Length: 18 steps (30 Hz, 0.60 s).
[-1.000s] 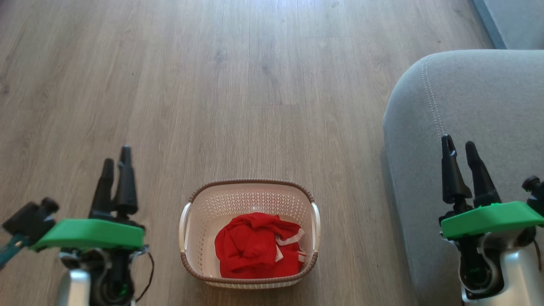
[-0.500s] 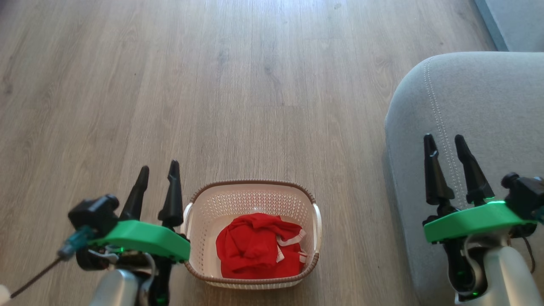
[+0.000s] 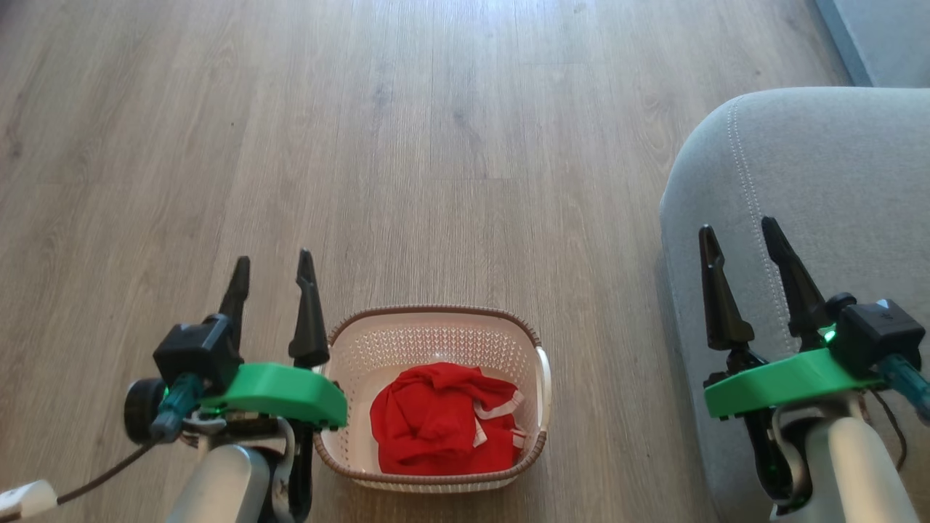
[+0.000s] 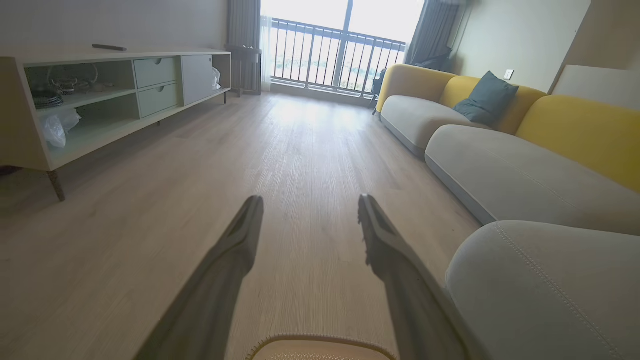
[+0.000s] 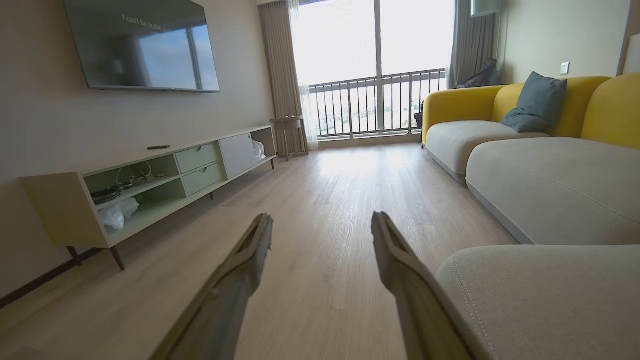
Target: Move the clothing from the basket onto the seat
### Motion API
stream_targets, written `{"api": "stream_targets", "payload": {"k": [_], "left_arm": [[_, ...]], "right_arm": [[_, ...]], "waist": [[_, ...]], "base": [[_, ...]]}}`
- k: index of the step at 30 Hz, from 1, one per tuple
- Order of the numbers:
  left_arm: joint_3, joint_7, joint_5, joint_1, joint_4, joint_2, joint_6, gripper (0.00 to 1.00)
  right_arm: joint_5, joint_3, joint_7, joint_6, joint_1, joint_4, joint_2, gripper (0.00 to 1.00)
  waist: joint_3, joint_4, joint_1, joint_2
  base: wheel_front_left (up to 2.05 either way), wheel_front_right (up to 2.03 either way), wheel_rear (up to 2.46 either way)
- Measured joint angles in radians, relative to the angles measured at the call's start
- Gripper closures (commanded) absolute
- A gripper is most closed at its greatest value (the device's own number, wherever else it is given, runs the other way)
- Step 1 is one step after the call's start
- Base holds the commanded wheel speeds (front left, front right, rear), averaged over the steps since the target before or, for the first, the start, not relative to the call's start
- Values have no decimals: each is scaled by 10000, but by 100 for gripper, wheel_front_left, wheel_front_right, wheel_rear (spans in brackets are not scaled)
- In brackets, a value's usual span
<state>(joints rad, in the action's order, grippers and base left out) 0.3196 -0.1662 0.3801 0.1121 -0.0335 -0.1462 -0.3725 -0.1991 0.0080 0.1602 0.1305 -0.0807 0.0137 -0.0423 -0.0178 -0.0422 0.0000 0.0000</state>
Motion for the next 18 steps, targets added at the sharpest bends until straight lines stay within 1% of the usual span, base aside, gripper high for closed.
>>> {"api": "stream_targets", "payload": {"k": [2, 3, 5, 8, 11, 15, 18], "left_arm": [[-6, -42, -144, 3, -194, 0, -251, 0], [-6, -42, -144, 3, -194, 0, -251, 0], [-52, -115, -221, 6, -305, 19, -468, 0], [-251, -205, -249, 5, -318, 134, -395, 0], [-339, -299, -497, -13, -105, 267, -54, 0], [-462, -412, -589, -160, 706, 554, 970, 0], [-671, -500, -1001, -218, 1158, 700, 1434, 0]], "right_arm": [[257, 23, 100, 0, -35, 109, -6, 0], [257, 23, 100, 0, -35, 109, -6, 0], [504, 15, 155, 0, -125, 134, -12, 0], [817, 12, 267, 0, -129, 48, -13, 0], [943, -84, 334, 2, -114, -309, -12, 0], [1177, -171, 431, 2, -109, -742, -8, 0], [1363, -261, 529, 2, -109, -1053, -6, 0]], "waist": [[-5, -3, 0, 0], [-5, -3, 0, 0], [-13, -5, 0, 0], [-22, -8, 0, 0], [-13, -2, 0, 0], [19, 3, 0, 0], [30, 21, 0, 0]], "base": [[0, 0, 0], [0, 0, 0], [0, 0, 0], [0, 0, 0], [0, 0, 0], [0, 0, 0], [0, 0, 0]]}}
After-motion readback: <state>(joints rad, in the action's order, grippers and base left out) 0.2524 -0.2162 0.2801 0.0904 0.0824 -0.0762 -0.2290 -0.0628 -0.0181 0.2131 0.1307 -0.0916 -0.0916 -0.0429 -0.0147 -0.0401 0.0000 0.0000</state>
